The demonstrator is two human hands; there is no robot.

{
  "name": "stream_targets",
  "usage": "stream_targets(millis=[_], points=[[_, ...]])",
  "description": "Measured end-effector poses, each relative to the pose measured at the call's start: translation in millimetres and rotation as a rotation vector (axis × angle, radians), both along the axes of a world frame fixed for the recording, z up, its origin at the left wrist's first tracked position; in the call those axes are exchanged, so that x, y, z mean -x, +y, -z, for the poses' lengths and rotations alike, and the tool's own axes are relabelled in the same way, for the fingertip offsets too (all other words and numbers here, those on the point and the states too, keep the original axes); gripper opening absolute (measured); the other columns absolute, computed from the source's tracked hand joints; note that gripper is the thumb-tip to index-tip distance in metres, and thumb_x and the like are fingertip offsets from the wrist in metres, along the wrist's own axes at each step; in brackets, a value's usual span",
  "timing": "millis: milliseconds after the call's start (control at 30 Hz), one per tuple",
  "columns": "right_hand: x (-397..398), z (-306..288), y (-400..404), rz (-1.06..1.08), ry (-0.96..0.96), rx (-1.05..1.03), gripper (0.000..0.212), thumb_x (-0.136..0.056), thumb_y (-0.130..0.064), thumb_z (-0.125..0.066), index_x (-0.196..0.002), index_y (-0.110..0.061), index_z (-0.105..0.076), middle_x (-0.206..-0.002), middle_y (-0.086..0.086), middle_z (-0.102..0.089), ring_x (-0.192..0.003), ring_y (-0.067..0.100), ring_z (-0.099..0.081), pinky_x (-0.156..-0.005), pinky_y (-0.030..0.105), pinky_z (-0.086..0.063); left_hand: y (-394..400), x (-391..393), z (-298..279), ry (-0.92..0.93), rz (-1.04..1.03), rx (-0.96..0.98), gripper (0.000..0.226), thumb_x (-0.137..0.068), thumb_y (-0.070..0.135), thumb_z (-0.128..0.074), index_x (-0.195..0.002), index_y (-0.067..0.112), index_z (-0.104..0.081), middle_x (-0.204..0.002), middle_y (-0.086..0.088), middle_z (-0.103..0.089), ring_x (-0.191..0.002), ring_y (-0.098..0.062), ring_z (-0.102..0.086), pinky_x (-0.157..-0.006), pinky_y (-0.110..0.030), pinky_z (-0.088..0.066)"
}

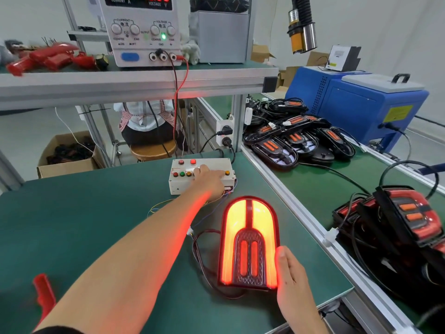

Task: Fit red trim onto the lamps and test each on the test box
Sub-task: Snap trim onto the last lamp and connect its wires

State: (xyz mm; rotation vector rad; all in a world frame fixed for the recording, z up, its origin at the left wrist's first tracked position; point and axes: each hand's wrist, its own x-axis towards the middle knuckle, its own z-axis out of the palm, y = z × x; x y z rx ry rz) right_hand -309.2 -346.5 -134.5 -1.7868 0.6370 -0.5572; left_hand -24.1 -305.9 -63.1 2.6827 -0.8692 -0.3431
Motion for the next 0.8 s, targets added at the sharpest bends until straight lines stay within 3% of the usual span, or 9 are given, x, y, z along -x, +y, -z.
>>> stream_targets(millis=[167, 300, 500, 600, 700, 733, 800], points=[[0, -6, 2, 0.0, -0.019, 0.01, 0.052, -0.096, -0.061, -0.03, -0.076, -0.018, -0.051, -0.066, -0.002, -0.053, -0.062, 0.008, -0.045, -0.062, 0.022, -0.039, 5, -4, 7, -0.006, 0.017, 0.018, 0.069, -0.094, 0.008, -0.041, -0.158, 0.034, -0.033, -0.14, -0.015, -0.03, -0.128, -0.038, -0.026, -0.109, -0.044, -0.028], [1, -3, 0, -0.023, -0.015, 0.003, 0.066, -0.095, -0.059, -0.028, -0.091, 0.001, -0.055, -0.083, 0.026, -0.058, -0.07, 0.026, -0.049, -0.068, 0.036, -0.039, 4, -5, 9, -0.05, 0.027, -0.043, 0.072, -0.093, 0.009, -0.044, -0.158, 0.039, -0.03, -0.14, -0.013, -0.027, -0.133, -0.036, -0.024, -0.109, -0.048, -0.032], [1, -5, 2, -0.003, -0.019, -0.017, 0.058, -0.094, -0.061, -0.03, -0.086, -0.012, -0.06, -0.077, 0.009, -0.065, -0.07, 0.024, -0.056, -0.062, 0.02, -0.041, 7, -4, 1, -0.047, 0.057, -0.111, 0.072, -0.096, 0.012, -0.043, -0.159, 0.04, -0.024, -0.144, -0.016, -0.027, -0.136, -0.039, -0.024, -0.114, -0.05, -0.03], [3, -6, 2, -0.011, -0.035, -0.009, 0.047, -0.096, -0.062, -0.032, -0.077, -0.03, -0.061, -0.07, -0.005, -0.063, -0.065, 0.013, -0.055, -0.063, 0.017, -0.043, 18, -1, -11, 0.066, 0.061, 0.092, 0.064, -0.097, 0.005, -0.04, -0.156, 0.031, -0.037, -0.141, -0.018, -0.041, -0.128, -0.039, -0.042, -0.105, -0.046, -0.04], [3, -4, -4, -0.058, -0.009, -0.09, 0.049, -0.101, -0.057, -0.036, -0.094, -0.025, -0.073, -0.088, 0.001, -0.075, -0.087, 0.024, -0.07, -0.083, 0.038, -0.056, 48, 3, -28, 0.059, -0.003, 0.432, 0.032, -0.103, 0.015, -0.047, -0.129, 0.022, -0.062, -0.103, -0.004, -0.067, -0.087, -0.026, -0.065, -0.075, -0.035, -0.052], [3, -7, -6, -0.068, 0.015, -0.139, 0.049, -0.101, -0.057, -0.039, -0.097, -0.024, -0.074, -0.091, 0.003, -0.077, -0.09, 0.026, -0.072, -0.083, 0.044, -0.059, 62, 6, -32, 0.038, 0.0, 0.497, 0.022, -0.103, 0.019, -0.051, -0.118, 0.022, -0.066, -0.094, 0.0, -0.07, -0.084, -0.023, -0.067, -0.075, -0.033, -0.052], [1, -16, -8, -0.06, 0.062, -0.247, 0.048, -0.097, -0.06, -0.043, -0.092, -0.027, -0.077, -0.085, 0.003, -0.078, -0.08, 0.018, -0.074, -0.069, 0.033, -0.06, 95, 15, -35, 0.019, 0.079, 0.533, 0.01, -0.1, 0.024, -0.059, -0.103, 0.026, -0.068, -0.088, 0.006, -0.072, -0.086, -0.014, -0.067, -0.078, -0.028, -0.053]])
